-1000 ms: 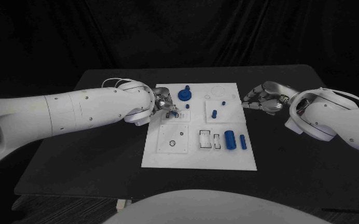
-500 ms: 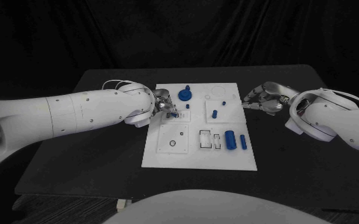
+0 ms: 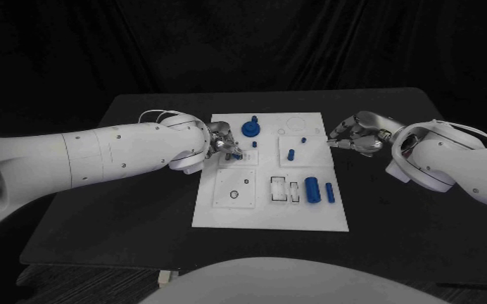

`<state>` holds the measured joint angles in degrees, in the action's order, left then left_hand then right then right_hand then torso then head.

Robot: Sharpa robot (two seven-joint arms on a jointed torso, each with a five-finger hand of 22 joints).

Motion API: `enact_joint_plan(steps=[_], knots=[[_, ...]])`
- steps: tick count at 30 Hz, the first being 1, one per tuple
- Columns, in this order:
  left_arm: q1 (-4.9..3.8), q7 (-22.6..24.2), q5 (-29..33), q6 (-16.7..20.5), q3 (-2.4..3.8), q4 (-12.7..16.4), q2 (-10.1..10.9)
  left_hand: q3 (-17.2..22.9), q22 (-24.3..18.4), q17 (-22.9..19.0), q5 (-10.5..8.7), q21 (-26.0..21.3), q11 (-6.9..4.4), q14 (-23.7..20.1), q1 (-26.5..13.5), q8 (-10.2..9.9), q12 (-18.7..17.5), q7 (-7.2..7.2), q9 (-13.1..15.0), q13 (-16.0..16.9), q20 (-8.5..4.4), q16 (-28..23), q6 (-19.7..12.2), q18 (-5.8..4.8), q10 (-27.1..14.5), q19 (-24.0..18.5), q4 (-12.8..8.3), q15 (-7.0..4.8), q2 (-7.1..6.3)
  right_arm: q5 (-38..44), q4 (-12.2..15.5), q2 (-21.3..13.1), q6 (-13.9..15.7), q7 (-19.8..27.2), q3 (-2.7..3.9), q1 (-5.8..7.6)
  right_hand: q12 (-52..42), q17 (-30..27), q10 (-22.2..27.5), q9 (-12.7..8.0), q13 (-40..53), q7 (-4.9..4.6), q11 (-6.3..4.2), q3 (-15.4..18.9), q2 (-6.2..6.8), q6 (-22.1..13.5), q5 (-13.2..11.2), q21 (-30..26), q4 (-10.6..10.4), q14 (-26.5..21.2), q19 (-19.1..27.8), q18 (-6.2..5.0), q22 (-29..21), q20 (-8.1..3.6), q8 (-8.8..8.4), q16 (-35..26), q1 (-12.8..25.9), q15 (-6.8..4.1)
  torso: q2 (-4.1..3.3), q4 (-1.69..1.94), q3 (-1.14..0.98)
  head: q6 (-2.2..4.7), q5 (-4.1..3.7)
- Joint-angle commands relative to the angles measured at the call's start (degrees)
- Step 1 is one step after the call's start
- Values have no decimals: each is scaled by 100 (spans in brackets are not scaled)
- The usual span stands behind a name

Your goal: Assemble the parts on the task board

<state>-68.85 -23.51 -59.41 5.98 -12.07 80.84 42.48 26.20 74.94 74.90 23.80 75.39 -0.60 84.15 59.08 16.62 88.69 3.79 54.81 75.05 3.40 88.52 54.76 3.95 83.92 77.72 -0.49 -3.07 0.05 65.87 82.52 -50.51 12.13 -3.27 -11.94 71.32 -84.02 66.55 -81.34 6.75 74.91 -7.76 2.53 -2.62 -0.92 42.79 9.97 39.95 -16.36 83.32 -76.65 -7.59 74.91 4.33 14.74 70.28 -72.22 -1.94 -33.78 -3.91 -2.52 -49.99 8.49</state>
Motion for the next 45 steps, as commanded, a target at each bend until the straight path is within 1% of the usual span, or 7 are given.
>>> enact_joint_plan(steps=[1,24,30,33,34,38,45], knots=[[35,111,1,81,-14,31,-14,356,622,1219,-21,-9,13,390,11,-19,-12,-40,3,1312,-5,-30,23,24,423,38,-322,-6,86,4,-5,-3,9,-72,4,-16,26,-17,41,-12,478,-4,10,31,-36,28,38,-39,5,-15,45,-71,281,18,-35,-36,-4,40,-4,0,3,-1,5],[55,28,1,-58,-14,3,-28,355,619,1196,-56,-29,13,376,-19,-26,-30,-35,-3,1289,-6,-45,31,28,401,31,-273,-8,108,4,-12,-8,-2,-84,4,-20,26,-19,40,-13,479,-5,13,33,-37,29,40,-43,6,-17,46,-71,280,19,-36,-38,-5,42,-6,1,4,-1,4],[57,-38,1,-143,-14,-3,-17,44,617,1164,-953,-110,36,353,-296,-120,-57,-25,-77,1255,17,-68,24,35,365,2,83,15,36,4,-15,-5,-7,-90,4,-20,28,-24,43,-16,476,-7,16,35,-37,28,42,-49,6,-19,47,-71,278,21,-38,-43,-6,45,-6,-1,6,-1,9],[57,-51,1,-160,-14,-5,-14,-113,616,1163,-1138,-132,48,351,-393,-138,-65,-9,-90,1244,22,-69,20,40,352,-8,213,26,7,4,-17,-2,-9,-89,4,-21,29,-24,44,-17,475,-9,16,37,-34,27,45,-59,8,-20,49,-72,275,22,-40,-43,-8,46,-2,-6,7,-1,20],[57,-54,1,-163,-14,-6,-13,-302,621,1165,-1334,-143,69,352,-527,-149,-61,18,-87,1249,32,-67,-4,41,356,-9,373,42,-40,4,-18,-1,-9,-89,4,-22,29,-24,44,-17,475,-9,16,37,-34,27,45,-59,8,-20,49,-72,275,22,-40,-43,-8,46,-1,-6,6,-1,22],[58,-60,1,-168,-14,-9,-9,-559,634,1172,-1470,-153,84,355,-644,-108,-55,28,-20,1256,49,-63,-31,41,361,-5,578,56,-68,4,-20,1,-11,-89,4,-24,29,-24,44,-17,475,-9,16,37,-34,27,45,-59,8,-20,49,-72,275,22,-40,-43,-8,46,-1,-8,6,-1,23],[58,-37,1,-174,-14,-23,-7,-1011,676,1195,-1596,-167,67,369,-605,201,-45,0,355,1267,49,-48,-103,42,369,17,878,47,-35,4,-23,3,-12,-89,4,-28,33,-29,51,-19,467,-10,17,38,-33,25,52,-64,10,-22,50,-72,274,23,-42,-48,-10,47,-6,2,6,-1,18]])
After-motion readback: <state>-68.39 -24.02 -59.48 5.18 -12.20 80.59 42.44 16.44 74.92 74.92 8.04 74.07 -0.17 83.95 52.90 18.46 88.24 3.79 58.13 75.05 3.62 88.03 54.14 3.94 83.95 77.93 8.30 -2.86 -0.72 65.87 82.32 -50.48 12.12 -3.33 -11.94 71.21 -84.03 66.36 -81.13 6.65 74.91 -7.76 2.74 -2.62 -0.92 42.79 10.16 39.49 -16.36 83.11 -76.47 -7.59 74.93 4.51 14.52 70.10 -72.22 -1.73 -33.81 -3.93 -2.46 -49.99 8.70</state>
